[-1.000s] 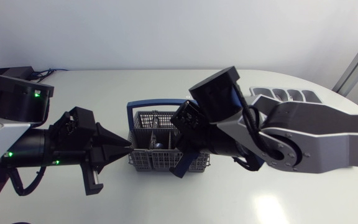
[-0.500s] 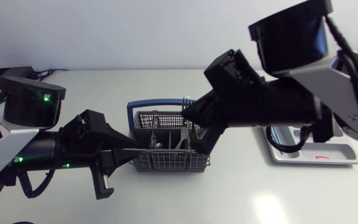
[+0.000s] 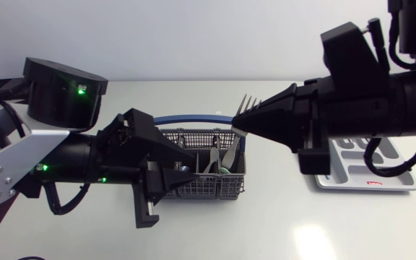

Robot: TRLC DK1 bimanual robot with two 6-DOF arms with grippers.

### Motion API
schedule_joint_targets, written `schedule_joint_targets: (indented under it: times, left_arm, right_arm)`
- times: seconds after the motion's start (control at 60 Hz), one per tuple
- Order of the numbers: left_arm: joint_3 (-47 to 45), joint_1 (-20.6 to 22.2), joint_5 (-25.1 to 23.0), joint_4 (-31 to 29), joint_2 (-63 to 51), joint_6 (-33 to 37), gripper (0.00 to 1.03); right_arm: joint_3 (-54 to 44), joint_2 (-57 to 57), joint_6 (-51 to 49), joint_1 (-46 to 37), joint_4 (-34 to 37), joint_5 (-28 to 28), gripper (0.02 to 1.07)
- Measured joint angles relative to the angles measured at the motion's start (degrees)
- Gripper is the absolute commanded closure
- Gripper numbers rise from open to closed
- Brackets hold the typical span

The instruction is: Unload the cutlery basket into the drawer organizer.

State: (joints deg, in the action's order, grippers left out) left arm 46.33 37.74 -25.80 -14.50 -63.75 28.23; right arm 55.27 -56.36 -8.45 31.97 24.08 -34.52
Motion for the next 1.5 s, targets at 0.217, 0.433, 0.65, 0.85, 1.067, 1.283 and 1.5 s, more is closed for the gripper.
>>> schedule_joint_targets:
  times: [0.217,0.433,0.65,0.85,1.067,1.283,1.5]
  left_arm:
    - [3.0,2.0,-2.6,0.0,-5.0,-0.2,0.55]
    - [6.5,2.5,-6.7,0.0,-9.6,-0.2,0.55]
    - [8.0,2.9,-9.8,0.0,-12.4,-0.2,0.57]
    - [8.1,3.2,-11.3,0.0,-13.5,-0.2,0.72]
    - [8.1,3.2,-12.8,0.1,-14.2,-0.2,0.93]
    - [8.1,2.4,-12.8,1.1,-14.8,-0.2,1.00]
    - [8.1,1.8,-13.2,1.1,-14.8,-0.9,1.00]
  right_arm:
    - [-1.9,1.7,0.4,-1.0,0.2,-4.9,0.97]
    - [-2.6,1.7,0.6,-2.0,0.2,-9.0,0.97]
    - [-2.6,1.6,1.3,-3.1,0.0,-11.0,0.97]
    - [-2.6,1.6,2.1,-3.3,-0.2,-11.4,0.97]
    - [-2.6,0.9,2.7,-3.3,-0.3,-12.0,0.97]
    - [-2.6,0.3,2.9,-3.3,-0.5,-12.7,0.96]
    - [-2.6,0.4,2.9,-3.3,-2.4,-10.8,0.49]
